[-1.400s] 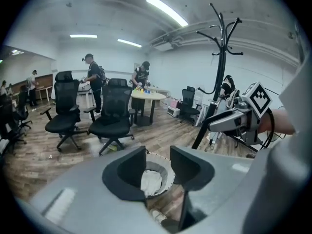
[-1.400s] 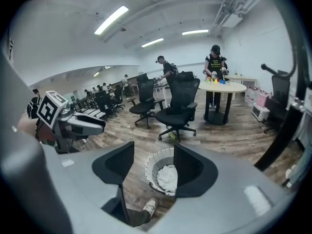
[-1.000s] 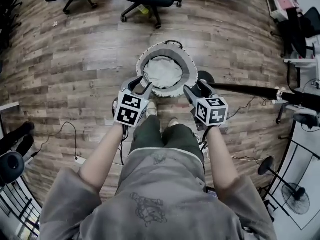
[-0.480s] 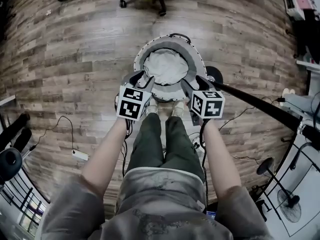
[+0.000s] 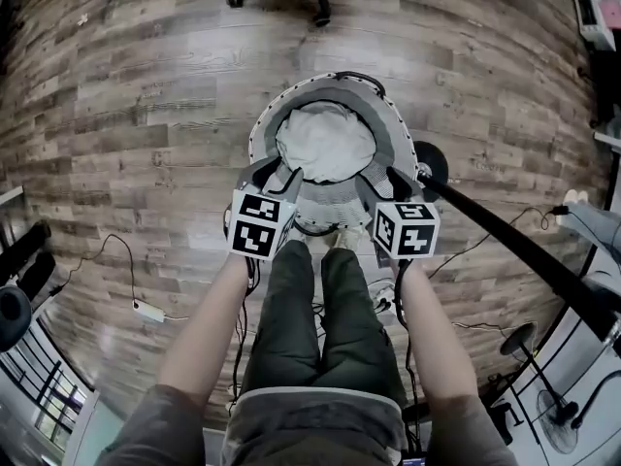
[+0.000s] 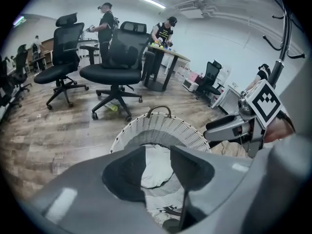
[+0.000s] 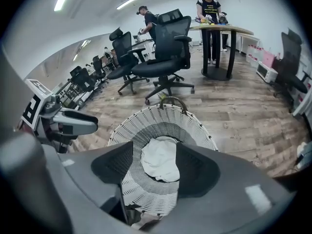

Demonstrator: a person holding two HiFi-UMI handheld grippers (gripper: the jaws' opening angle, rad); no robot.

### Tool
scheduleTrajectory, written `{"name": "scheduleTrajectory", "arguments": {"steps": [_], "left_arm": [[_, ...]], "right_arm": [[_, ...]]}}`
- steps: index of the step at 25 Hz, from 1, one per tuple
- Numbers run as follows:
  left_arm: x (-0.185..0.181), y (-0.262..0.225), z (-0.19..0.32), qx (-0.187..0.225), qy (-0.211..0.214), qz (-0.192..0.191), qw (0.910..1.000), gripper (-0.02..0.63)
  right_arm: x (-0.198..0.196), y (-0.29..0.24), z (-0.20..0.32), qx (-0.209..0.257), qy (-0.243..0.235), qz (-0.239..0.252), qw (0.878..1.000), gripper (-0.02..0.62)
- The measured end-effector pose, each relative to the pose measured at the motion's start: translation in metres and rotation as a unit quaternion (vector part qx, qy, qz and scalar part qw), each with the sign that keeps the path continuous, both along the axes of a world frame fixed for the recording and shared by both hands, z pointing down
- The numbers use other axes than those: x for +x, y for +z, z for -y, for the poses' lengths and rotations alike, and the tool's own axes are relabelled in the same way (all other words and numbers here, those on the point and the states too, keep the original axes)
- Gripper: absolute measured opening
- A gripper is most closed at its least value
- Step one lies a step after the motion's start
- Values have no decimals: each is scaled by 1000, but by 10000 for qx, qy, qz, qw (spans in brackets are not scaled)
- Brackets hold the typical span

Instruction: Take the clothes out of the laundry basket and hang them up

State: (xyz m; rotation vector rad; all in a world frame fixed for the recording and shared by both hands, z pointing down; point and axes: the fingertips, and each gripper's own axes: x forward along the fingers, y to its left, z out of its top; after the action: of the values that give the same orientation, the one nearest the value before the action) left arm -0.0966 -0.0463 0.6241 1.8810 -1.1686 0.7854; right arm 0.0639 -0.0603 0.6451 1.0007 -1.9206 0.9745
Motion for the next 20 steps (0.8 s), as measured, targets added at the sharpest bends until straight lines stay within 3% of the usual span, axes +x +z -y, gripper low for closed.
{"name": "scheduleTrajectory", "arguments": {"steps": [14,20], "left_arm": [[20,134,11,-379,-135,-142,9991,158],[26,192,10,-531,-150,-15,9985,158]], "right_arm": [[-6,127,20,-127,42,96,9999,287],[0,180,9,-297,122,-7,9995,284]]}}
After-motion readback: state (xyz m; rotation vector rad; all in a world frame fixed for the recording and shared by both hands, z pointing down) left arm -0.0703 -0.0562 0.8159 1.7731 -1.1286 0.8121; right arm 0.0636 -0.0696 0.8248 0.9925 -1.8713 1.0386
